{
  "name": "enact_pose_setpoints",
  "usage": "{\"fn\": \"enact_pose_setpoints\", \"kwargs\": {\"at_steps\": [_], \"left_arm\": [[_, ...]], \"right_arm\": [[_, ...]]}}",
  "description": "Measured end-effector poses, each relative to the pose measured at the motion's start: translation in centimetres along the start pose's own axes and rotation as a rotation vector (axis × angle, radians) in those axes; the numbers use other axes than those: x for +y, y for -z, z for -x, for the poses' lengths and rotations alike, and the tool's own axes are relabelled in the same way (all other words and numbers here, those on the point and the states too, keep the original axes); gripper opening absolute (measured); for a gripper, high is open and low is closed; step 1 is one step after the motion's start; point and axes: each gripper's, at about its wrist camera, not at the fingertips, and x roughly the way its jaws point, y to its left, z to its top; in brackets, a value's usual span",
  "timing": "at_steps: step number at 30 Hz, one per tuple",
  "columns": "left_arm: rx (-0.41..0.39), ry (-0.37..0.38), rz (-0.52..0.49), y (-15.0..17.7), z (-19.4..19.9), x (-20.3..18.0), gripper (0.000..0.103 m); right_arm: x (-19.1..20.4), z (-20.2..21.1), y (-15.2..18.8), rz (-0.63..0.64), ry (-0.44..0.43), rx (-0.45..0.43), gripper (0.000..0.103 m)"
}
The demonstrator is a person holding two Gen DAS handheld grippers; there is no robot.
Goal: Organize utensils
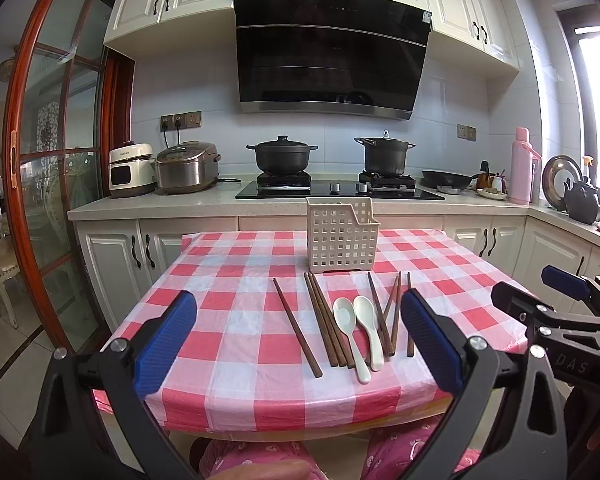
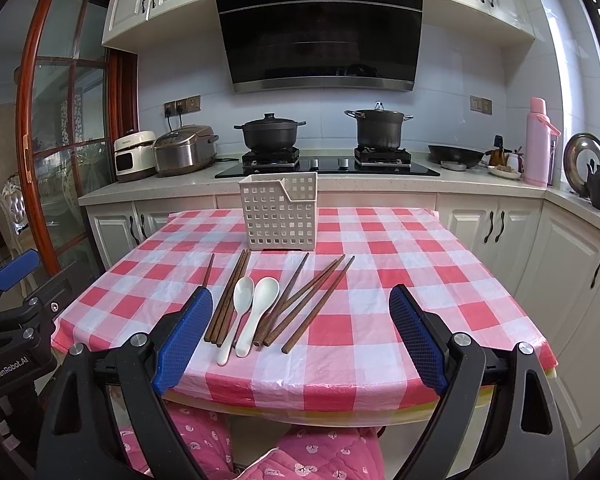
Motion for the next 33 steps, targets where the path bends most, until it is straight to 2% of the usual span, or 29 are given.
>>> {"fn": "enact_pose_setpoints", "kwargs": {"at_steps": [33], "left_arm": [[0.0,0.005,-0.005,-0.06,0.11,-0.3,0.099]], "right_arm": [[0.26,0.3,-0.13,0.003,-0.01,-0.006,0.084]]}}
